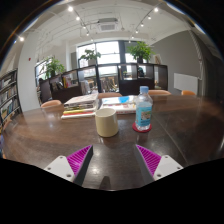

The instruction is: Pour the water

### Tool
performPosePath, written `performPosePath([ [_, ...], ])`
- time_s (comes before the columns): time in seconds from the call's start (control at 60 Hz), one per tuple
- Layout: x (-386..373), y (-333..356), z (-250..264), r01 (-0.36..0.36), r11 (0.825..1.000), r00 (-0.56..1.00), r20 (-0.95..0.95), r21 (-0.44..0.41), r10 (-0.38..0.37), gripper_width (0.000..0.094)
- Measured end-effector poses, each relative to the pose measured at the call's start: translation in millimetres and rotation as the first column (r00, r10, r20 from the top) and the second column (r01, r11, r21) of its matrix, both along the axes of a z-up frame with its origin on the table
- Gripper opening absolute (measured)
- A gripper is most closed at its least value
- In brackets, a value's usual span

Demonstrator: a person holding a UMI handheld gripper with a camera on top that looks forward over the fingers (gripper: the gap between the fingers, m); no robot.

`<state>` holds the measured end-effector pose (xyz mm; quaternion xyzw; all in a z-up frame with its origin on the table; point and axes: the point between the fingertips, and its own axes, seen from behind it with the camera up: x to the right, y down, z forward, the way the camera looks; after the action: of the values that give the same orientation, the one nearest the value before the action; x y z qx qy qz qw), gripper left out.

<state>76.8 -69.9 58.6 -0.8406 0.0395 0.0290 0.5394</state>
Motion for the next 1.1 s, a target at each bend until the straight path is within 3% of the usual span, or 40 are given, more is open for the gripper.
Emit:
performPosePath([
  [0.217,-35,-19,47,-0.064,0.997,0.997,0.041,0.046,0.062,0.0863],
  [0.617,-50,-42,106,-0.07,0.99,0.997,0.03,0.122,0.066,0.0859],
  [1.1,-60,-62,114,-0.071,0.986,0.997,0.042,0.15,0.066,0.0857],
])
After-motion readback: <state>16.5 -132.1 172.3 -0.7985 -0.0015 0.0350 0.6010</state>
